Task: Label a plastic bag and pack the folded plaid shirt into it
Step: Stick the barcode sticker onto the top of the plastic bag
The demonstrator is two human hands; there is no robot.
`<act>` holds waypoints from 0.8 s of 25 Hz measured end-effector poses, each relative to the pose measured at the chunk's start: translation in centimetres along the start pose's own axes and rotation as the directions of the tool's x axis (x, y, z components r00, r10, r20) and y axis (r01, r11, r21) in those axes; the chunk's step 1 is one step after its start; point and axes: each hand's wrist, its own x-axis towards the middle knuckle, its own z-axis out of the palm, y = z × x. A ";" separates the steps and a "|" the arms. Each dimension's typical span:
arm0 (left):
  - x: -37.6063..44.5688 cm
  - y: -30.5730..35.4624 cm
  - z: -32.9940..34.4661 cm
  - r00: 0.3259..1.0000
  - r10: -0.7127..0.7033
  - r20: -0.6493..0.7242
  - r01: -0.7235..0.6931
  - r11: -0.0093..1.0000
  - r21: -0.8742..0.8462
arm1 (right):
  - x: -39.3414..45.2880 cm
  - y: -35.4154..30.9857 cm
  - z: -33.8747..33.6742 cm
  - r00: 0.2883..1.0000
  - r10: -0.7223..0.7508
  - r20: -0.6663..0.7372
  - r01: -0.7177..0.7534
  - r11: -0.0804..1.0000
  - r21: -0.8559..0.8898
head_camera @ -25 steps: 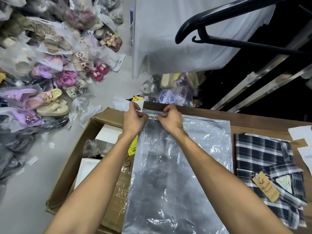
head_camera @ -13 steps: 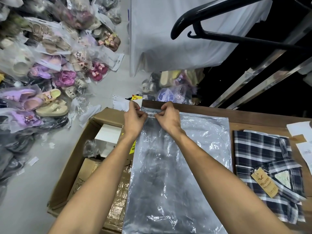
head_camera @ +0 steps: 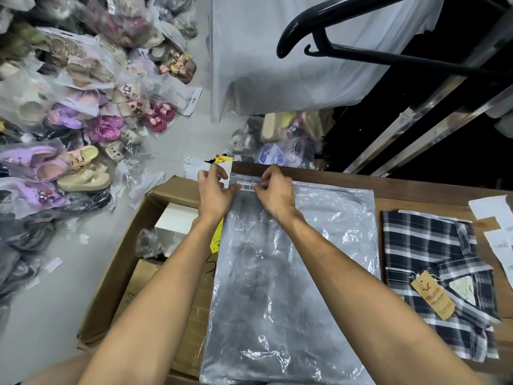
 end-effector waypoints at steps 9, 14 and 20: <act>0.8 0.9 -1.8 0.993 -0.023 0.118 -0.031 0.898 0.439 | 1.1 1.0 -1.1 0.995 0.070 0.073 -0.079 0.988 0.129; 1.3 1.0 -2.5 0.989 0.018 0.149 -0.089 0.870 0.484 | 0.5 0.8 -0.9 0.983 -0.165 0.086 0.175 0.977 -0.124; 2.2 1.3 -2.8 0.977 -0.039 0.208 -0.064 0.883 0.465 | 0.1 0.0 -0.7 0.858 -0.406 0.315 0.514 0.683 -0.518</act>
